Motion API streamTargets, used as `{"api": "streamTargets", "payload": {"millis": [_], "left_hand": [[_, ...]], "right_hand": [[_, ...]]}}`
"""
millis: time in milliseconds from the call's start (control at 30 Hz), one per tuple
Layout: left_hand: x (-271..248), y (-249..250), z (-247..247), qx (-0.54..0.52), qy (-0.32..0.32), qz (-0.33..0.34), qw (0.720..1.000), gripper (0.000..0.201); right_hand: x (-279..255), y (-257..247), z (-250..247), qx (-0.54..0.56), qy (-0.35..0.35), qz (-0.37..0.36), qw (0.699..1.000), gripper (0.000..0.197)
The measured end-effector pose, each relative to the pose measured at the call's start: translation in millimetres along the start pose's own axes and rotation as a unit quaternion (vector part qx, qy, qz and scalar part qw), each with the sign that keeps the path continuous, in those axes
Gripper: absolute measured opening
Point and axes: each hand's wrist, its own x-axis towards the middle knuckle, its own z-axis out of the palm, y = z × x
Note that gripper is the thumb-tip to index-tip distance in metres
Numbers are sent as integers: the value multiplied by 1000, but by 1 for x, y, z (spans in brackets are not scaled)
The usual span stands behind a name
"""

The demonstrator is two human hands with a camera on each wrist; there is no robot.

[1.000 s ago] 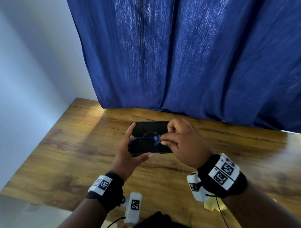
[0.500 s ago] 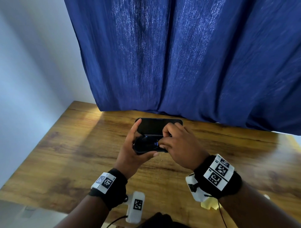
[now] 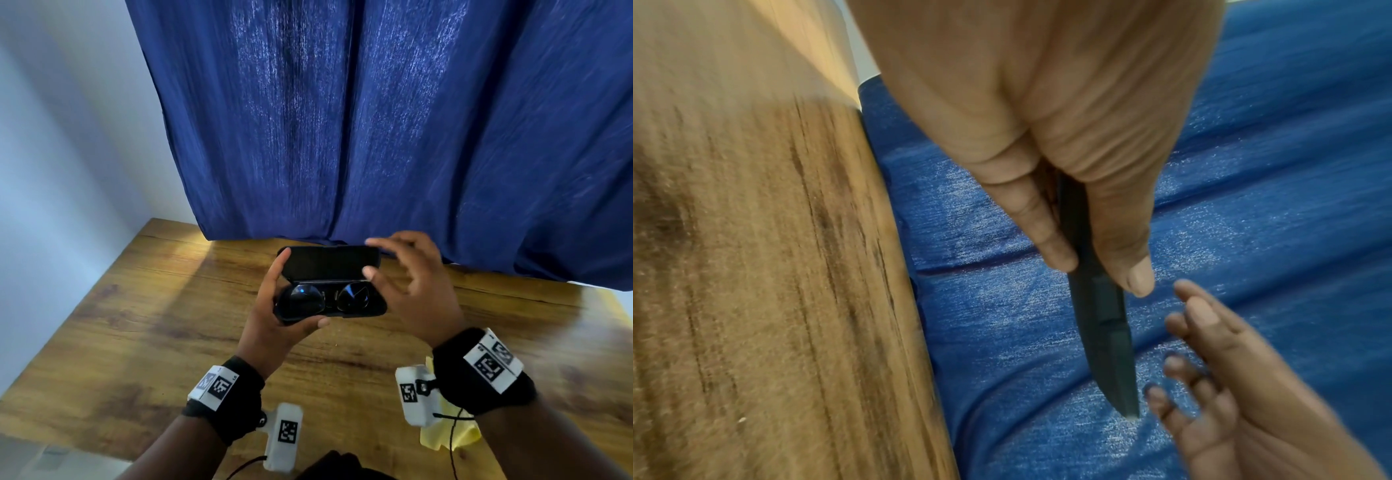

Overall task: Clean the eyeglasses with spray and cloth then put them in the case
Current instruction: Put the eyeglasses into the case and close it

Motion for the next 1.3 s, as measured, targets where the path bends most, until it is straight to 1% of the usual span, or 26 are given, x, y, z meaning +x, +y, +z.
{"api": "streamTargets", "payload": {"millis": [33, 67, 100, 167, 200, 267, 333, 367, 400, 467, 533, 567, 633, 700, 767, 833, 933, 1067, 1200, 1300], "left_hand": [[1, 2, 0, 0, 3, 2, 1000, 118], [1, 4, 0, -4, 4, 2, 1000, 119], [2, 6, 0, -13, 4, 0, 1000, 119], [4, 12, 3, -32, 1, -5, 999, 120], [5, 14, 4, -37, 0, -6, 999, 121], [5, 14, 8, -52, 3, -6, 999, 126], [4, 13, 11, -82, 14, -26, 996, 131], [3, 13, 11, -94, 16, -39, 995, 131], [3, 14, 11, -104, 13, -43, 994, 125], [2, 15, 12, -101, 3, -36, 994, 101], [1, 17, 14, -84, 12, -37, 996, 80], [1, 18, 16, -78, 24, -40, 996, 74], [-1, 21, 19, -58, 49, -47, 996, 71], [-1, 23, 21, -49, 59, -48, 996, 68], [-2, 25, 22, -63, 41, -37, 996, 64], [-3, 26, 22, -86, 16, -34, 996, 59], [-3, 32, 20, -103, 2, -58, 993, 42], [-3, 37, 20, -93, -16, -69, 993, 38], [-4, 41, 20, -81, -19, -75, 994, 35], [-3, 40, 18, -72, -25, -65, 995, 33]], "right_hand": [[0, 4, -5, 40, -1, 48, 998, 56], [-1, 8, -8, 88, -27, 91, 992, 71], [-3, 12, -9, 138, -65, 121, 981, 88], [-8, 18, -6, 208, -148, 147, 956, 113], [-12, 20, -4, 223, -171, 147, 948, 120], [-17, 20, 1, 246, -170, 143, 943, 123], [-20, 20, 3, 284, -149, 141, 937, 120], [-21, 20, 2, 303, -141, 138, 932, 118], [-22, 20, 1, 317, -134, 133, 929, 115], [-23, 22, -1, 336, -119, 123, 926, 106], [-24, 22, -4, 348, -107, 126, 923, 92], [-25, 22, -6, 345, -108, 129, 923, 84], [-27, 24, -7, 325, -115, 122, 931, 69], [-29, 26, -7, 315, -114, 120, 935, 59], [-30, 25, -6, 324, -101, 132, 931, 53], [-30, 24, -6, 307, -89, 144, 936, 47], [-34, 23, -8, 248, -96, 135, 954, 42], [-37, 11, -6, 238, -160, 103, 953, 43], [-35, 4, -5, 229, -144, 94, 958, 41], [-36, 4, -4, 222, -138, 85, 961, 39]]}}
